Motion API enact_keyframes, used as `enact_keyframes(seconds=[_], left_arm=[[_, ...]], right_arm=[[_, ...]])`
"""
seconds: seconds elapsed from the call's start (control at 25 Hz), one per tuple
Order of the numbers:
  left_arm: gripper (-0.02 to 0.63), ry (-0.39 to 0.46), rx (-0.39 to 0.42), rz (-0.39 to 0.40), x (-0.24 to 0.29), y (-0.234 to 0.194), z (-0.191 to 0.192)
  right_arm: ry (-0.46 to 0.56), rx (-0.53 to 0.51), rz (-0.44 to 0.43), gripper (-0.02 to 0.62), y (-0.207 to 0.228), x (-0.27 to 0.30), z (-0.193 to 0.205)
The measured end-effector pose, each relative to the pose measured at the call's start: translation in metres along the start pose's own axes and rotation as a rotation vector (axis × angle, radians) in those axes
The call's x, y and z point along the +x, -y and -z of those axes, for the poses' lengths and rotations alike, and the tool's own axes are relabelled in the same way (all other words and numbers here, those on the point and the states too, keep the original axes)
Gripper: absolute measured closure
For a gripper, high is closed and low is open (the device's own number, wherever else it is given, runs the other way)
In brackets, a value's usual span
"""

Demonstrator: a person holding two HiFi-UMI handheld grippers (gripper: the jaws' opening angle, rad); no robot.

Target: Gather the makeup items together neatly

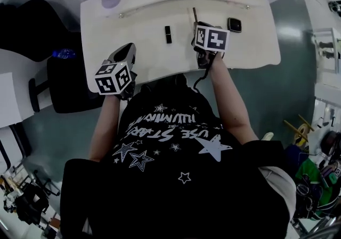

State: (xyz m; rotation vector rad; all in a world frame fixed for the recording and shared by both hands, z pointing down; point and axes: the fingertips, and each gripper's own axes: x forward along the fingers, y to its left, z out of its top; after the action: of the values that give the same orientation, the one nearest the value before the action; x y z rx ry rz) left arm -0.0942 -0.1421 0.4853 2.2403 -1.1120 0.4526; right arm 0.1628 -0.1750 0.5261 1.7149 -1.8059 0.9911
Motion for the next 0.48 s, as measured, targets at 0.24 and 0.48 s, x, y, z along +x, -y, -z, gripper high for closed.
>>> enact_keyframes(seconds=[0.24, 0.48], left_arm=[[0.606, -0.025, 0.018, 0.052, -0.005, -0.004, 0.010], [0.606, -0.039, 0.018, 0.077, -0.008, -0.011, 0.016]], right_arm=[[-0.002, 0.034, 0.022, 0.528, -0.018, -0.007, 0.019], [-0.027, 0.037, 0.023, 0.528, -0.037, -0.003, 0.039]])
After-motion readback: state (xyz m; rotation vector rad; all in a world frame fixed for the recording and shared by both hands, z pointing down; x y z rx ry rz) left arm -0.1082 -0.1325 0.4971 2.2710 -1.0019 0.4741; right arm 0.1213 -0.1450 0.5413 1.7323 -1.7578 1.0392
